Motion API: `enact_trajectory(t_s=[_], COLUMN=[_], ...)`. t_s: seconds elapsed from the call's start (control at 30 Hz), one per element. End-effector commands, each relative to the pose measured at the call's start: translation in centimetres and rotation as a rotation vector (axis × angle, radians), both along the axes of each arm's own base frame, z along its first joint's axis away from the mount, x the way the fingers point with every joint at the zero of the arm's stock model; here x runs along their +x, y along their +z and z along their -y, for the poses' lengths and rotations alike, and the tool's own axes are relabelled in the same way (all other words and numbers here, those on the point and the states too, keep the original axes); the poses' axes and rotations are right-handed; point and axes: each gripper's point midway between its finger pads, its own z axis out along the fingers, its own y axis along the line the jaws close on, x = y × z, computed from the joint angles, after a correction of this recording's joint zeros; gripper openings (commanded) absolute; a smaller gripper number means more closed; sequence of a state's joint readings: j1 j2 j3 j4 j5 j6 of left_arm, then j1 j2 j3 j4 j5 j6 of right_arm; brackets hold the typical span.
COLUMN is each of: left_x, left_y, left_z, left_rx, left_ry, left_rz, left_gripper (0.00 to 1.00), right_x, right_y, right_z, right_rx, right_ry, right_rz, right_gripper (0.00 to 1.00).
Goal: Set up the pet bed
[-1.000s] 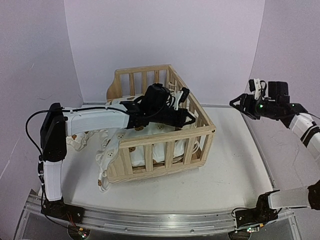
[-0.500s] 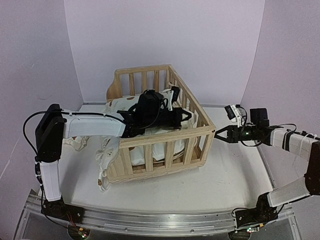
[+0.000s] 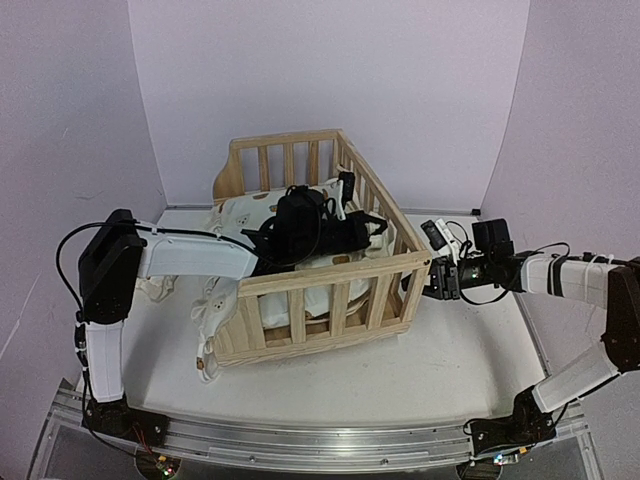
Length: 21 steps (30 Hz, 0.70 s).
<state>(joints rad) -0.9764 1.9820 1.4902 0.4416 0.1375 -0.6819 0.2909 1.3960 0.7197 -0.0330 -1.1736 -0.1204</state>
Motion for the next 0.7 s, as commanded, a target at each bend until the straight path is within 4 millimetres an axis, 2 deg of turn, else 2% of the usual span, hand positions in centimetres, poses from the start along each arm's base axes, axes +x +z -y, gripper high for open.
enact_trajectory(t_s=[0.0, 0.2, 0.3, 0.4, 0.67], left_x=[0.2, 0.3, 0.6, 0.8, 1.4], left_y=[2.6, 1.5, 1.5, 1.5, 0.8], left_z=[0.9, 1.2, 1.2, 1.7, 2.2], left_rx=[-0.112, -0.135, -0.160, -0.182, -0.191], left_ry=[-0.028, -0.014, 0.000, -0.002, 0.014], left_rz=[0.006, -0.032, -0.043, -0.055, -0.065], left_gripper=[0.00, 0.00, 0.00, 0.00, 0.00], right_x=[-0.7, -0.6, -0.2, -0.9, -1.3], right_y=[2.1, 3.1, 2.7, 2.4, 2.8], right_z=[-1.1, -1.3, -1.8, -2.7, -3.2], right_rx=[0.053, 0.076, 0.070, 0.061, 0.081], right_ry=[0.074, 0.046, 0.055, 0.082, 0.122], right_rz=[0.075, 0.118, 0.095, 0.105, 0.103], right_gripper=[0.20, 0.23, 0.24, 0.29, 0.40])
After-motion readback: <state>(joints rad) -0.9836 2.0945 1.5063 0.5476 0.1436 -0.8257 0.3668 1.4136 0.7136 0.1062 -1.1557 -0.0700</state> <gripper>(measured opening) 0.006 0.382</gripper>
